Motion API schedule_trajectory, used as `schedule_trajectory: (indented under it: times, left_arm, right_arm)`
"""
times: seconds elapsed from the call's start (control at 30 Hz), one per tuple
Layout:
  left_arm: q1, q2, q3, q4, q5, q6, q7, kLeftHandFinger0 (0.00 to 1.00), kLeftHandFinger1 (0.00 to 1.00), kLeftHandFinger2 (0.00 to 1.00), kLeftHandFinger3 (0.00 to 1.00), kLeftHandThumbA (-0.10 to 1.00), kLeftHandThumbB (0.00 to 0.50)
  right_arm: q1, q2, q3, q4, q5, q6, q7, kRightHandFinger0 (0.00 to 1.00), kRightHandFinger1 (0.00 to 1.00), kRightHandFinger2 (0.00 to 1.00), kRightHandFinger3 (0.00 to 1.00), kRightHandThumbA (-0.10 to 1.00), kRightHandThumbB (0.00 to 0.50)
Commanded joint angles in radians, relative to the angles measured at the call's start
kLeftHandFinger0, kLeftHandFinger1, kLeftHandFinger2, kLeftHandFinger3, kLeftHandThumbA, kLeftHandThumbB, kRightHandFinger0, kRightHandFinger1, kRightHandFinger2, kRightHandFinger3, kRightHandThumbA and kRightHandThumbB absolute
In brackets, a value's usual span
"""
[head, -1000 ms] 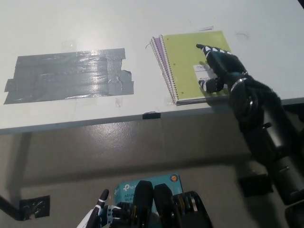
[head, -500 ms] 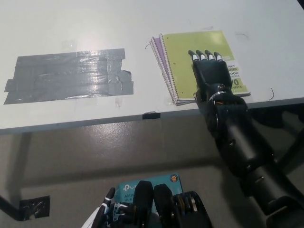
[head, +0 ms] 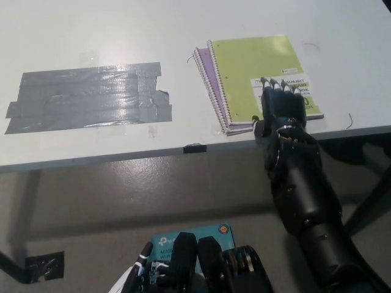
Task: The robot uses its right hand to align two notebooks stacked together until they are fully overlapped
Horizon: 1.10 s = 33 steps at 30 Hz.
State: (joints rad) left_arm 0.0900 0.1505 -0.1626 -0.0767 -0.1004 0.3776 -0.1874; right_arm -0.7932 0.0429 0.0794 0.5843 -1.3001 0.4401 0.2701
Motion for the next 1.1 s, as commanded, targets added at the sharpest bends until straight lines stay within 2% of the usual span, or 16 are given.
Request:
schedule_trajectory:
  times: [0.0, 0.07, 0.1, 0.17, 0.33, 0.5, 0.63, 0.8, 0.87, 0.9, 1.0, 1.03, 1.07]
  left_arm:
    - [-0.006, 0.004, 0.000, -0.040, -0.005, -0.001, -0.023, 0.45, 0.79, 0.84, 0.50, 1.00, 0.500]
    - [-0.007, 0.004, -0.002, -0.039, -0.001, -0.005, -0.021, 0.45, 0.78, 0.82, 0.50, 1.00, 0.500]
    - [-0.009, 0.003, -0.001, -0.036, -0.003, -0.003, -0.022, 0.44, 0.78, 0.82, 0.49, 1.00, 0.500]
    - [-0.011, 0.004, -0.003, -0.033, 0.001, -0.001, -0.021, 0.44, 0.78, 0.83, 0.49, 1.00, 0.500]
    - [-0.012, 0.005, -0.001, -0.025, 0.003, -0.017, -0.020, 0.43, 0.76, 0.80, 0.47, 1.00, 0.500]
    - [-0.010, 0.007, 0.005, -0.035, 0.000, -0.001, -0.017, 0.42, 0.74, 0.79, 0.47, 1.00, 0.500]
    - [-0.006, 0.008, 0.010, -0.031, -0.004, -0.005, -0.019, 0.42, 0.74, 0.80, 0.48, 1.00, 0.500]
    - [0.004, 0.003, 0.006, -0.023, 0.002, -0.005, -0.015, 0.40, 0.74, 0.83, 0.47, 1.00, 0.500]
    - [0.004, 0.004, 0.004, -0.024, 0.005, -0.004, -0.015, 0.40, 0.74, 0.83, 0.47, 1.00, 0.500]
    - [0.003, 0.008, -0.003, -0.020, 0.019, -0.019, -0.013, 0.38, 0.73, 0.79, 0.47, 1.00, 0.500]
    - [0.003, 0.007, -0.003, -0.024, 0.012, -0.015, -0.019, 0.35, 0.70, 0.74, 0.48, 1.00, 0.500]
    - [0.002, 0.010, -0.006, -0.030, 0.018, -0.003, -0.017, 0.35, 0.70, 0.75, 0.48, 1.00, 0.500]
    - [0.000, 0.011, -0.008, -0.033, 0.021, 0.001, -0.017, 0.35, 0.70, 0.75, 0.48, 1.00, 0.500]
  right_arm:
    - [-0.003, -0.012, 0.006, -0.020, 0.050, 0.030, 0.057, 1.00, 1.00, 1.00, 1.00, 1.00, 0.438]
    - [0.007, -0.028, 0.047, -0.022, 0.074, 0.030, 0.061, 1.00, 1.00, 1.00, 1.00, 1.00, 0.442]
    - [0.012, -0.036, 0.069, -0.025, 0.079, 0.030, 0.060, 1.00, 1.00, 1.00, 1.00, 1.00, 0.420]
    - [0.019, -0.046, 0.098, -0.023, 0.090, 0.030, 0.051, 1.00, 1.00, 1.00, 1.00, 1.00, 0.407]
    - [0.026, -0.072, 0.143, -0.032, 0.130, 0.030, 0.036, 1.00, 1.00, 1.00, 1.00, 1.00, 0.378]
    - [0.037, -0.122, 0.193, -0.056, 0.146, 0.007, 0.008, 1.00, 1.00, 1.00, 1.00, 1.00, 0.323]
    - [0.043, -0.151, 0.210, -0.083, 0.158, 0.021, -0.006, 1.00, 1.00, 1.00, 1.00, 1.00, 0.304]
    - [0.058, -0.175, 0.230, -0.093, 0.160, 0.030, -0.002, 1.00, 1.00, 1.00, 1.00, 1.00, 0.305]
    - [0.058, -0.179, 0.240, -0.081, 0.165, 0.030, 0.005, 1.00, 1.00, 1.00, 1.00, 1.00, 0.321]
    - [0.074, -0.182, 0.245, -0.075, 0.186, 0.006, -0.015, 1.00, 1.00, 1.00, 1.00, 1.00, 0.354]
    - [0.097, -0.205, 0.265, -0.083, 0.237, -0.043, 0.040, 1.00, 1.00, 1.00, 1.00, 1.00, 0.331]
    - [0.110, -0.219, 0.287, -0.083, 0.239, -0.071, 0.049, 1.00, 1.00, 1.00, 1.00, 1.00, 0.363]
    - [0.112, -0.227, 0.298, -0.083, 0.238, -0.079, 0.051, 1.00, 1.00, 1.00, 1.00, 1.00, 0.369]
